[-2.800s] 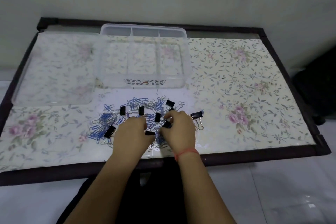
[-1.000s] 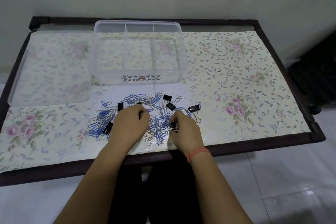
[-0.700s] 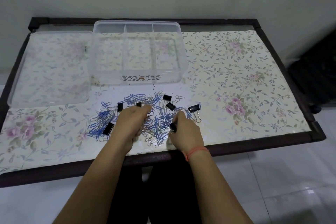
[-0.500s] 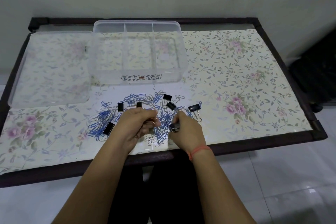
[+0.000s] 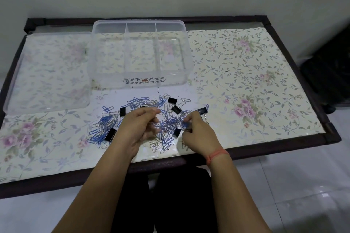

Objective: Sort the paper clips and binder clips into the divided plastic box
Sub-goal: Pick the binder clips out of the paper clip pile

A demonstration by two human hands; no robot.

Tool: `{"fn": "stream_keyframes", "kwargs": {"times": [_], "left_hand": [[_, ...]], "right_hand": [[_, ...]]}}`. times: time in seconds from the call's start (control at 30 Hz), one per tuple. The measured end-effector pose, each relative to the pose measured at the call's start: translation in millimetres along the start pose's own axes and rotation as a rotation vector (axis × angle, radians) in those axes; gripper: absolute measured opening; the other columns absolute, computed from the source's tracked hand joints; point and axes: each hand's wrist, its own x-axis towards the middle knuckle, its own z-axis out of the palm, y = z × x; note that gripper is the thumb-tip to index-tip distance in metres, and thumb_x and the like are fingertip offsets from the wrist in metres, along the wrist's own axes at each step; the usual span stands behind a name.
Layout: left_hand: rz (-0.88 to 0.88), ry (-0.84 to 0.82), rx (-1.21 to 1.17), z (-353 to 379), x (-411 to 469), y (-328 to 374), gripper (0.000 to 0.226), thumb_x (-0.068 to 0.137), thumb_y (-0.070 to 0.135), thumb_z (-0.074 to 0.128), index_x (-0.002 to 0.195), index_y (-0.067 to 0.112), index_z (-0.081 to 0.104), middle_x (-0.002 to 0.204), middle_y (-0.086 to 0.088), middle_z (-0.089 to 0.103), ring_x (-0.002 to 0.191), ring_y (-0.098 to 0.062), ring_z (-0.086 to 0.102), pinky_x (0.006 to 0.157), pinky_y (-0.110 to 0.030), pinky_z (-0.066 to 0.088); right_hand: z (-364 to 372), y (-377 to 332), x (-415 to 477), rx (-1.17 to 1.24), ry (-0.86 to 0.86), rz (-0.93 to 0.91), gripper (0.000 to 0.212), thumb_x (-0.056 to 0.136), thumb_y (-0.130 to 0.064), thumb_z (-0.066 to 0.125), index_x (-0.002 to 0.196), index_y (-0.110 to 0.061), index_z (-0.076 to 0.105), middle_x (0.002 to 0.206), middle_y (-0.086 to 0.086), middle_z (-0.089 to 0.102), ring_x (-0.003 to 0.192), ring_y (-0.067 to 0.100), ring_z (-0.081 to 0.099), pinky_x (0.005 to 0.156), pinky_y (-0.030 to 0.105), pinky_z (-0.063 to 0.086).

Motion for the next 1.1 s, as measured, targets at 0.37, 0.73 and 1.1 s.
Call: {"fn": "stream_keyframes", "kwargs": {"times": [0.37,0.73,1.1], "left_hand": [[0.103,0.149,0.217,6,1,-2,0.029,0.085,0.028,0.062,0.062,0.012,0.059,0.049,0.003,0.050,0.039,-0.010,0.034,0.047,-0.023,0.026],[0.590,0.258,0.863,25,6,-15,0.013,0.079,0.024,0.062,0.091,0.021,0.067,0.089,0.005,0.068,0.078,-0.010,0.055,0.060,-0.020,0.037],[0.739,0.223,1.159,52,32,-23,0.022,0.080,0.034,0.065,0.098,0.021,0.071,0.099,0.002,0.065,0.096,-0.022,0.059,0.068,-0.027,0.040]], "right_hand": [[18,-2,5,-0.043,0.043,0.055,0.027,0.069,-0.022,0.075,0.088,-0.019,0.056,0.083,-0.004,0.057,0.084,0.021,0.055,0.066,0.025,0.033],[-30,6,0,1.184,-0.119,0.198,0.022,0.098,-0.009,0.036,0.088,-0.006,0.055,0.079,0.010,0.058,0.062,0.014,0.052,0.052,0.020,0.048],[-14,32,29,0.637,0.615,0.224,0.032,0.081,-0.032,0.068,0.061,-0.010,0.058,0.057,0.007,0.060,0.055,0.020,0.054,0.062,0.030,0.046]]}}
